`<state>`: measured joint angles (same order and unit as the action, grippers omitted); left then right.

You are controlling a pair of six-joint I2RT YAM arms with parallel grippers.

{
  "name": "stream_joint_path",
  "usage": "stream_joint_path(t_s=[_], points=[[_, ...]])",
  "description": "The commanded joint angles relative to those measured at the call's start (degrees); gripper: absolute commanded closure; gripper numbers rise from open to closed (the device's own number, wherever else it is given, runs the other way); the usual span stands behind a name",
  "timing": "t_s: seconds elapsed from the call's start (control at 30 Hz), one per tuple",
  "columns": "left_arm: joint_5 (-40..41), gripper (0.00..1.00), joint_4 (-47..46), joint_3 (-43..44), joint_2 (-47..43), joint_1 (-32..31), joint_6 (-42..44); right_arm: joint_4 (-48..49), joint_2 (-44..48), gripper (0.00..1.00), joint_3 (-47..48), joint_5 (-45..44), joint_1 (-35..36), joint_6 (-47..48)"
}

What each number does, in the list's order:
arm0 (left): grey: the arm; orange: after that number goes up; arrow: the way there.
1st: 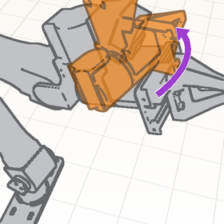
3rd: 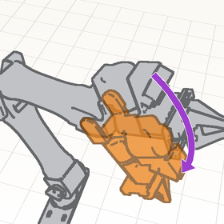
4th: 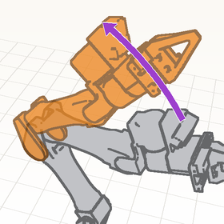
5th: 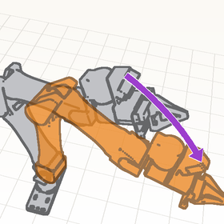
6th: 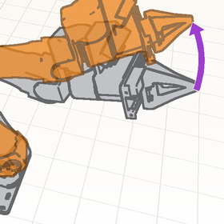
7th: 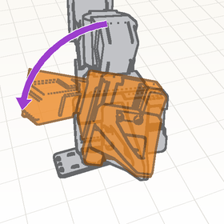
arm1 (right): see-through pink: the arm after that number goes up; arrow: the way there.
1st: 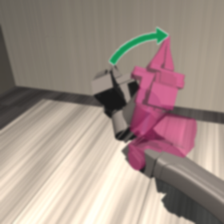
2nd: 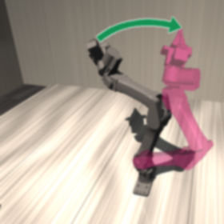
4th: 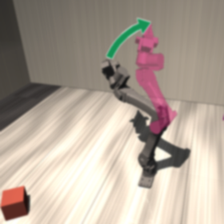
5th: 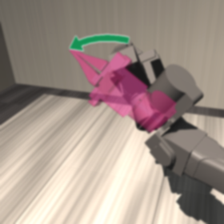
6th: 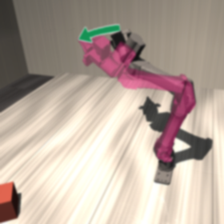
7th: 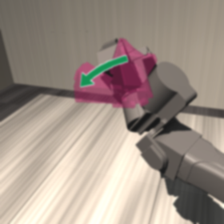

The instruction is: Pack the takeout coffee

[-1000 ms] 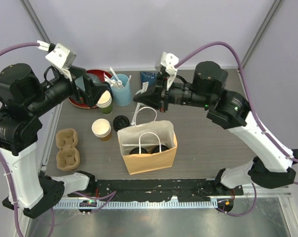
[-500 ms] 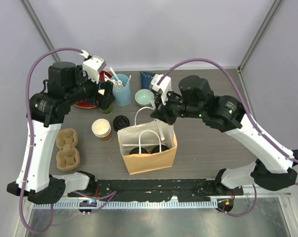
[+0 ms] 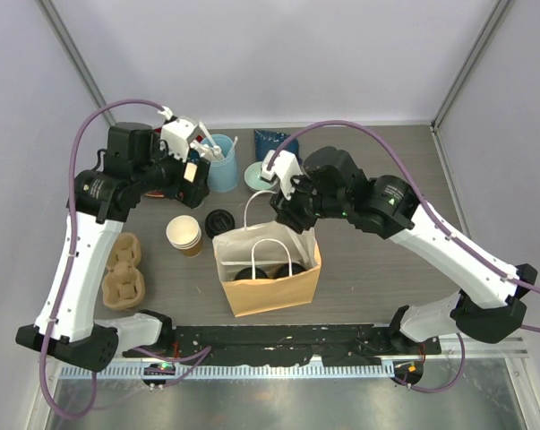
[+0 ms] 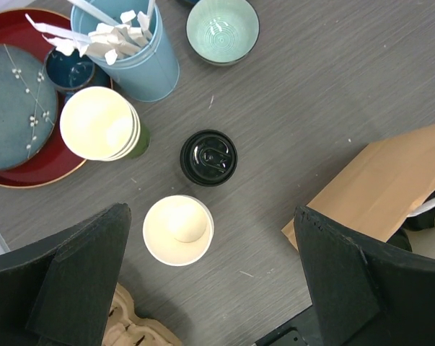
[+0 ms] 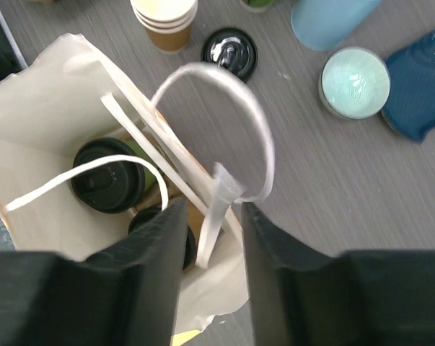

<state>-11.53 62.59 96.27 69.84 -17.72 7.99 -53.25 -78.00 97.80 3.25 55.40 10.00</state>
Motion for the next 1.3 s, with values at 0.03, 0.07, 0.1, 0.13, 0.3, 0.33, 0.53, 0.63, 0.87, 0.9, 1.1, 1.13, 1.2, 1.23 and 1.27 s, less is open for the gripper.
stream_joint_path(t_s=[0.03,0.07,0.1,0.13,0.3,0.33,0.53,0.63,0.87,0.9,1.1,1.13,1.2,1.23,1.27], points=[[0.2,0.0,-3.2,-1.4,-1.1,0.9,0.5,1.7,1.9,0.47,-1.2,-1.8,0.2,2.2],[0.1,0.0,-3.3,-1.5,-1.1,1.0,0.5,1.7,2.0,0.41,-0.9,-1.1,0.3,2.1],[0.0,0.0,-3.2,-1.6,-1.1,1.0,0.6,1.7,2.2,0.38,-0.4,-0.5,0.3,2.0],[-0.1,0.0,-3.3,-1.7,-1.2,1.0,0.5,1.8,2.3,0.36,-0.1,0.0,0.2,1.8],[-0.1,0.0,-2.9,-2.0,-1.6,1.5,0.5,4.7,4.8,0.33,-0.4,1.8,0.2,1.1],[0.1,0.0,-2.7,-2.3,-1.7,1.6,0.4,5.6,6.2,0.32,-0.9,1.2,0.2,0.3],[0.5,0.0,-2.4,-6.5,-4.2,3.9,-0.7,14.6,11.5,0.28,-6.2,-9.7,-2.0,-4.5],[0.3,0.0,-2.8,-9.2,-5.4,5.8,-1.4,20.3,14.4,0.25,-9.2,-10.6,-5.9,-7.4],[0.4,0.0,-6.2,-17.6,-11.6,11.2,-2.4,24.9,13.6,0.2,-13.2,-14.8,-20.0,-11.4],[0.5,0.0,-6.9,-20.3,-12.3,11.8,-2.4,25.1,12.6,0.2,-15.1,-12.8,-22.8,-12.2],[4.8,0.0,-15.1,-32.6,-17.3,14.7,-1.4,36.4,12.9,0.2,-32.3,-4.6,-43.1,-21.6],[5.4,0.0,-17.6,-34.2,-17.5,14.7,-1.0,41.7,13.0,0.2,-35.1,-4.0,-46.7,-22.6],[8.0,0.0,-21.4,-39.0,-17.6,14.8,-0.8,47.1,12.6,0.2,-43.0,-1.9,-49.8,-24.1],[9.1,0.0,-23.3,-40.5,-17.6,14.8,-0.8,52.2,12.0,0.2,-45.5,-2.4,-50.8,-25.1],[10.1,0.0,-28.1,-43.6,-17.6,14.8,-0.8,55.1,11.7,0.2,-50.1,-3.0,-52.3,-25.6]])
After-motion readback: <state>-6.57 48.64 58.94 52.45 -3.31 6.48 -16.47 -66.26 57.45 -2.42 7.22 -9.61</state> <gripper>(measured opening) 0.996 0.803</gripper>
